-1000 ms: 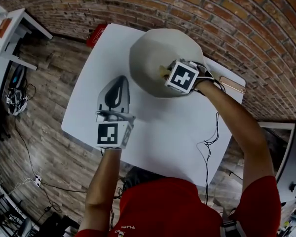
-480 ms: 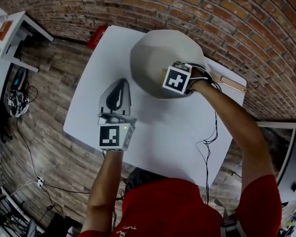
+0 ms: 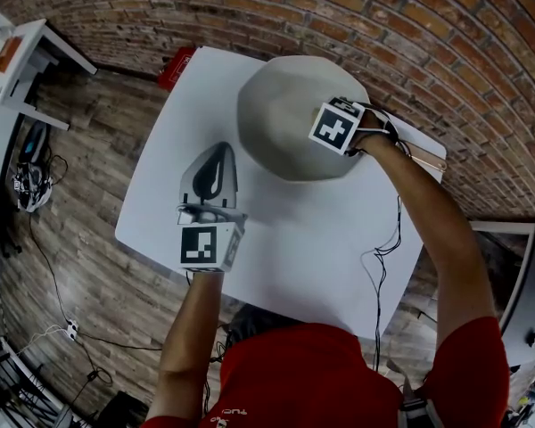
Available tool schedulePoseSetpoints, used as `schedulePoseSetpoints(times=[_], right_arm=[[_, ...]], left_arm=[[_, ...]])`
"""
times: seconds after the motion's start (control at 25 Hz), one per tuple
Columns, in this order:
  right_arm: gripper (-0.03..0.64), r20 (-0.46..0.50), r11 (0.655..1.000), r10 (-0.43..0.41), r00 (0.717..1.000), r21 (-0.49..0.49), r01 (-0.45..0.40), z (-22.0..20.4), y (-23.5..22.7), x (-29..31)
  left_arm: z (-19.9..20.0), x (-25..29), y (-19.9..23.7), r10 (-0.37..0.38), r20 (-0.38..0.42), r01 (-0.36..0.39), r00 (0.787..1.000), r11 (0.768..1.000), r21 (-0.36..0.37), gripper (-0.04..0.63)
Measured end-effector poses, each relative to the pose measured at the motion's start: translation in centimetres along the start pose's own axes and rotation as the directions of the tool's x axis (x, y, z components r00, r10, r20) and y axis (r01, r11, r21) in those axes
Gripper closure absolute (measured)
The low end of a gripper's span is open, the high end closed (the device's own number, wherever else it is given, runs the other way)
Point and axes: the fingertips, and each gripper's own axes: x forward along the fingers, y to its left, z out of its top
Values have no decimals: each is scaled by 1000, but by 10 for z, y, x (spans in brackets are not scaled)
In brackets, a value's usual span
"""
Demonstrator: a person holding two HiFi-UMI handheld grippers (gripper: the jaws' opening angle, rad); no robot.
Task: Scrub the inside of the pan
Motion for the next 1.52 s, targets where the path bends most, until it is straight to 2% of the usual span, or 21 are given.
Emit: schedulePoseSetpoints(times=[0.12, 0.24, 0.32, 0.4, 0.48, 0.56, 0.76, 0.84, 0.92, 1.0, 1.12, 1.28, 1.36, 1.52], right_arm=[[529, 40, 1000, -13, 999, 12, 12, 4, 2, -8], [529, 125, 998, -54, 991, 26, 51, 15, 4, -34], [529, 221, 995, -88, 971, 60, 77, 26, 7, -61], [529, 344, 989, -117, 932, 122, 79, 37, 13, -94], [529, 479, 979, -148, 865, 194, 60, 46, 22, -132], [529, 606, 966, -185, 773, 257, 30, 53, 32, -172], [529, 833, 942, -256, 491, 329, -68, 61, 66, -261], [529, 877, 934, -271, 397, 339, -113, 58, 84, -284], [529, 901, 925, -289, 324, 350, -147, 53, 99, -299], [529, 912, 917, -306, 273, 360, -173, 48, 113, -309], [529, 921, 903, -325, 216, 370, -217, 38, 134, -314], [529, 912, 872, -376, 166, 409, -269, 21, 149, -316], [529, 905, 862, -399, 148, 425, -276, 14, 154, -317], [531, 899, 861, -415, 141, 438, -258, 8, 162, -317]], left_arm=[[3, 1, -5, -19, 2, 19, 1000, 1000, -1, 581], [11, 1, -12, -41, 6, 41, 999, 999, 9, 581], [15, -1, -17, -45, 6, 44, 999, 999, 8, 581], [20, -4, -20, -38, 17, 38, 999, 999, 3, 581], [33, -8, -26, -40, 36, 40, 999, 999, -1, 581], [50, -12, -32, -50, 69, 50, 996, 999, -6, 581], [82, -28, -51, -96, 122, 98, 988, 995, -9, 581], [90, -37, -59, -112, 129, 115, 985, 993, -15, 581], [96, -44, -67, -117, 122, 120, 986, 993, -18, 581], [102, -51, -75, -131, 127, 134, 983, 991, -17, 581], [103, -64, -87, -144, 124, 147, 982, 989, -9, 581], [101, -74, -97, -145, 123, 147, 982, 989, -14, 581], [99, -77, -101, -144, 122, 147, 982, 989, -17, 581], [97, -79, -112, -154, 122, 156, 980, 988, -7, 581]])
